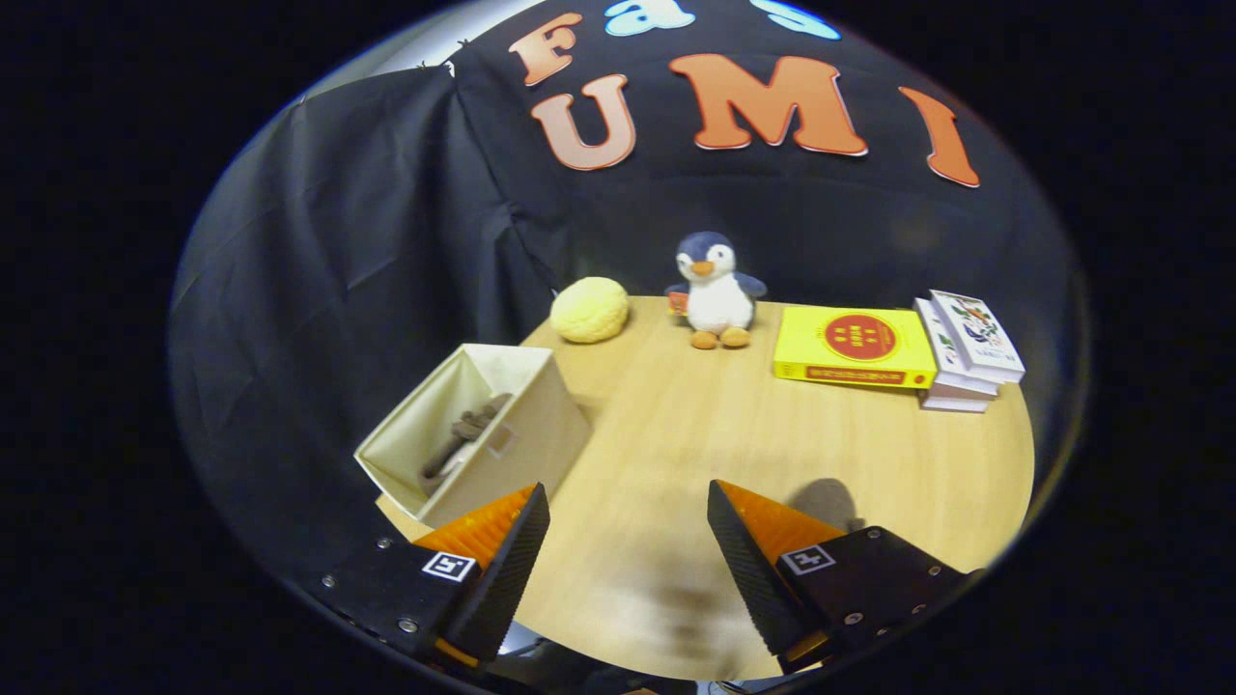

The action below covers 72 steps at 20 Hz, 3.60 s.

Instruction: Open the storage box then place both shoes into the box .Put the left shoe in first, then the right shoe, with the right side of both shoes facing outward in a uniform manner.

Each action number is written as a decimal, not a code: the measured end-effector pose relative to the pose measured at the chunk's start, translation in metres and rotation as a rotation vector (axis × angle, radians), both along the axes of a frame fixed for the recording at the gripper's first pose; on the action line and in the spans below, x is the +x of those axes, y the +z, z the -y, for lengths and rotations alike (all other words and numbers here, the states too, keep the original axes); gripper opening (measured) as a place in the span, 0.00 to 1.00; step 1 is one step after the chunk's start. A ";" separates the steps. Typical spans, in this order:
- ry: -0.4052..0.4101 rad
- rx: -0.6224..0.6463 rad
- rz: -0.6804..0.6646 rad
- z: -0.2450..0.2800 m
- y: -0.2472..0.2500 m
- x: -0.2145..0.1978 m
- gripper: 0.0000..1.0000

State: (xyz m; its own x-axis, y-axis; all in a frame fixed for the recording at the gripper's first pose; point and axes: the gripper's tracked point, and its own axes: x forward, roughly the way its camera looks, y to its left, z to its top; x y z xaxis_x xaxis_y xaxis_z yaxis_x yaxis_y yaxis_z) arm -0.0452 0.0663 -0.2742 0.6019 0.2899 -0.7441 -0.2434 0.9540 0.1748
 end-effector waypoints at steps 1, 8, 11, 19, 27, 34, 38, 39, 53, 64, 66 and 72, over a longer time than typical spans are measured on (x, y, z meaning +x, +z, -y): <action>-0.018 -0.030 -0.005 0.024 -0.008 -0.005 0.99; -0.055 -0.145 -0.110 0.134 -0.076 -0.048 0.98; -0.049 -0.152 -0.143 0.150 -0.107 -0.053 0.96; -0.058 -0.191 -0.106 0.159 -0.158 -0.026 0.67; -0.166 -0.208 -0.117 0.161 -0.167 -0.012 0.08; -0.260 -0.186 -0.098 0.144 -0.121 -0.004 0.06; -0.279 -0.179 -0.067 0.117 -0.081 0.002 0.06; -0.281 -0.180 -0.064 0.109 -0.071 0.003 0.06; -0.140 -0.084 -0.038 -0.110 0.030 0.050 0.06; -0.043 -0.134 -0.121 -0.244 -0.010 0.067 0.06; -0.061 -0.128 -0.156 -0.252 -0.021 0.066 0.06; -0.045 -0.083 -0.196 -0.261 -0.024 0.057 0.41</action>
State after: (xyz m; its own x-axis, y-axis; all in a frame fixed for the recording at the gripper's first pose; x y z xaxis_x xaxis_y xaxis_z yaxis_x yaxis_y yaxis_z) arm 0.0120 0.3272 -0.2978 0.4539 0.1990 -0.8685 -0.1697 0.9762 0.1350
